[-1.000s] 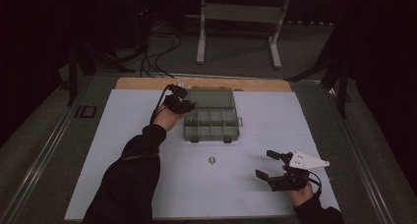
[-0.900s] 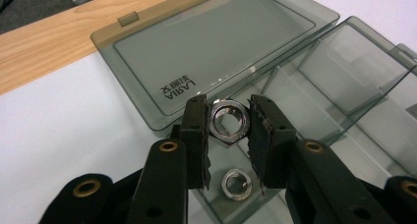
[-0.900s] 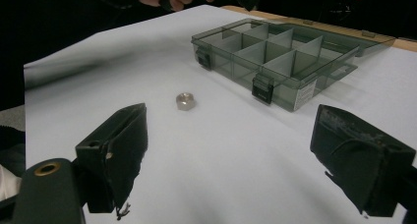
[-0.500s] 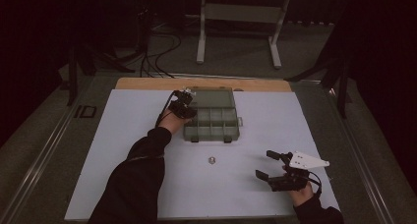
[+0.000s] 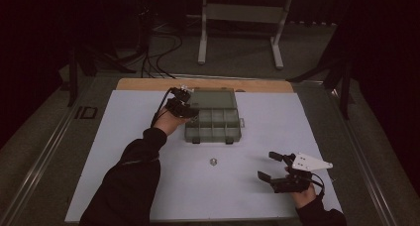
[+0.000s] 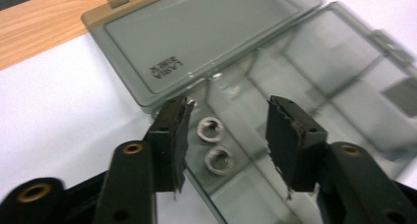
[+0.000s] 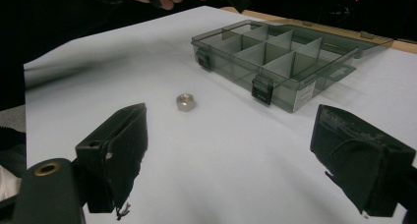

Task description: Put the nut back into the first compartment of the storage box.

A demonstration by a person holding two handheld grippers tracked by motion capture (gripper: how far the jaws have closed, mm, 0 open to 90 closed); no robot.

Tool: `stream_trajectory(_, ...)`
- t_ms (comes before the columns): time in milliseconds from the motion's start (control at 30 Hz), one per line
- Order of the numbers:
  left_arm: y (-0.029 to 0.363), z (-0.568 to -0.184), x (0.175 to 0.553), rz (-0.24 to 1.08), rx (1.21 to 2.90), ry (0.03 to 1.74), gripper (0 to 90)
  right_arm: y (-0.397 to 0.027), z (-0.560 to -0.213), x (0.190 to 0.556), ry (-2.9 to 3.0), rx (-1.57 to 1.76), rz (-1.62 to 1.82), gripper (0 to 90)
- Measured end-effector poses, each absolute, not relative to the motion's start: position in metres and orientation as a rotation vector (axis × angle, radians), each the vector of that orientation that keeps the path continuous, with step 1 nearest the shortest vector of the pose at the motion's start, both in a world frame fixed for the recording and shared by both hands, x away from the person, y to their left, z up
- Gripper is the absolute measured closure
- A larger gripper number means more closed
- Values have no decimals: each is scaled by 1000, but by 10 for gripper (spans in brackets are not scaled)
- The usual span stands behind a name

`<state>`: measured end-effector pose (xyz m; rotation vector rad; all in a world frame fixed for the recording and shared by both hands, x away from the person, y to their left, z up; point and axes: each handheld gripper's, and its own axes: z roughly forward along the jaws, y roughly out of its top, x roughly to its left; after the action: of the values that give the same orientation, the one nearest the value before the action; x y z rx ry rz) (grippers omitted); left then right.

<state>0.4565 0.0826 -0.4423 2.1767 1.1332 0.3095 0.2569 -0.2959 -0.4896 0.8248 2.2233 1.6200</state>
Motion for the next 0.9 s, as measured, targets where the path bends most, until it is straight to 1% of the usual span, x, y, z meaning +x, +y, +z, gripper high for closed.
stream_trajectory(33, 83, -440, 453, 288, 2168, 1119, 492, -296, -490, 257, 2224, 826, 1620, 142)
stream_trajectory(67, 83, -438, 449, 276, 2179, 1103, 472, -296, -490, 257, 2225, 825, 1618, 142)
stream_trajectory(200, 80, -430, 434, 246, 2208, 1043, 327, -296, -490, 257, 2226, 826, 1618, 142)
stream_trajectory(267, 79, -426, 427, 229, 2214, 1016, 316, -296, -490, 257, 2226, 827, 1617, 142)
stream_trajectory(300, 79, -424, 424, 226, 2213, 1005, 294, -295, -490, 257, 2226, 825, 1615, 142)
stream_trajectory(567, 71, -414, 392, 156, 2242, 835, 294, -295, -490, 257, 2225, 826, 1618, 142)
stream_trajectory(900, 57, -428, 358, 83, 2271, 674, 307, -295, -490, 257, 2221, 826, 1617, 142)
